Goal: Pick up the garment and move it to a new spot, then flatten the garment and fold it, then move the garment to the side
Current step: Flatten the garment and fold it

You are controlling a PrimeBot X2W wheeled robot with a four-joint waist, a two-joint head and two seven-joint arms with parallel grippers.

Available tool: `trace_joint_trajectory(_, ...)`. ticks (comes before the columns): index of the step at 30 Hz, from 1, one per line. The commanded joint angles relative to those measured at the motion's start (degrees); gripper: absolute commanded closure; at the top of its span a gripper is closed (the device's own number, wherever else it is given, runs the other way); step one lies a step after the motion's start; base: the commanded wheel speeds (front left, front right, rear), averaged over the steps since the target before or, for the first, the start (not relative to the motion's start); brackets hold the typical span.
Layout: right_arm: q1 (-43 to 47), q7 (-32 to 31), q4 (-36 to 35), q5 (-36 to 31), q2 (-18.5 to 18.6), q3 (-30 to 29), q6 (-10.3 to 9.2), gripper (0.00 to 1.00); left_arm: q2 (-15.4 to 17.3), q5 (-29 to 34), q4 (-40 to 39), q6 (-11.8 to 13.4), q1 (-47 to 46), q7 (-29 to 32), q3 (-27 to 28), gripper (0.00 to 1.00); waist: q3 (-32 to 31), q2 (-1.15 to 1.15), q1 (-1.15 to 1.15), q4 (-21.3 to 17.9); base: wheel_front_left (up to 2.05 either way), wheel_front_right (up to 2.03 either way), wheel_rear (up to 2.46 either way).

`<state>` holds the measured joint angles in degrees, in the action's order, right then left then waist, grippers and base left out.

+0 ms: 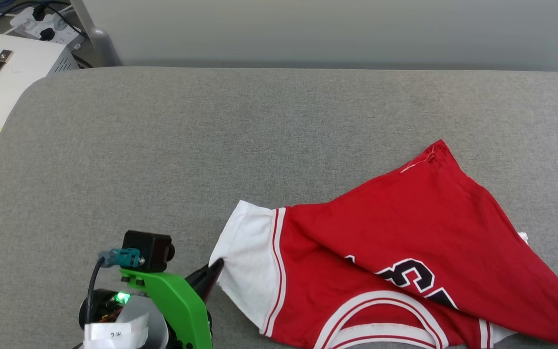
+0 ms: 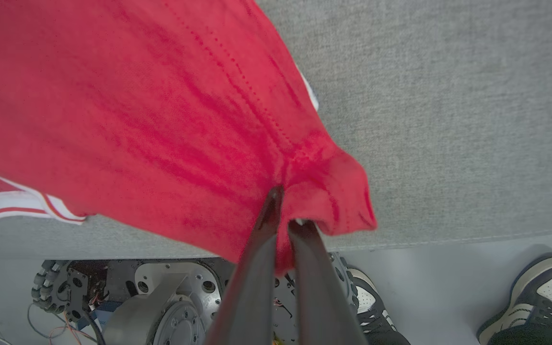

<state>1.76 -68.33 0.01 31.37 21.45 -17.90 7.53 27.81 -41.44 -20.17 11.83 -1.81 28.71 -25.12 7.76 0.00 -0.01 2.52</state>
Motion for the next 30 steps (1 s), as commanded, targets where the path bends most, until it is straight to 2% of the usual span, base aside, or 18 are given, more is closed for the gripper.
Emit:
trace_joint_trajectory(1,0.65,-0.16,-0.5,-0.34,-0.25,-0.25,-0.04,1.0,-0.3,-0.04,0.34,-0.02,-0.08,-0.43,-0.06,1.0,0.02,0.0,0.01,0.0,0.0,0.0,0.0)
trace_joint_trajectory(3,0.84,-0.23,-0.74,-0.36,-0.31,-0.33,-0.04,1.0,-0.3,0.0,0.48,-0.19,-0.13,-0.42,-0.3,1.0,0.05,0.0,0.01,0.05,0.0,0.0,0.0)
trace_joint_trajectory(4,0.72,-0.11,-0.98,-0.37,-0.19,-0.3,-0.04,0.56,-0.27,0.01,0.51,-0.21,-0.13,-0.42,-0.34,1.0,0.05,0.0,0.01,0.08,0.0,0.0,0.0)
trace_joint_trajectory(5,0.45,0.07,-1.31,-0.36,0.04,-0.22,-0.04,0.0,-0.21,0.04,0.49,-0.17,-0.13,-0.44,-0.31,1.0,0.07,0.0,0.01,0.12,0.0,0.0,0.0)
trace_joint_trajectory(14,-5.31,-2.26,-7.8,2.06,4.02,1.47,-0.04,0.0,0.26,0.58,-0.34,-0.16,-0.58,-0.24,-0.63,1.0,1.51,0.0,0.01,1.65,0.0,0.0,0.0)
trace_joint_trajectory(19,-11.38,-4.5,-11.75,2.99,4.89,2.88,-0.04,0.0,0.52,1.15,-1.6,-0.33,-1.15,-0.15,-0.99,1.0,3.47,0.0,0.01,3.55,0.0,0.0,0.0)
trace_joint_trajectory(23,-17.23,-4.64,-11.48,2.17,5.03,5.84,-0.04,0.0,0.51,1.56,-2.49,-0.38,-1.77,0.1,-1.43,1.0,5.64,0.0,0.01,5.62,0.0,0.0,0.0)
trace_joint_trajectory(30,-25.97,-2.63,-5.35,-1.06,5.45,11.24,-0.04,0.0,-0.15,2.14,-3.09,-1.08,-3.23,-0.07,-2.57,1.0,10.09,0.0,0.01,9.94,0.0,0.0,0.0)
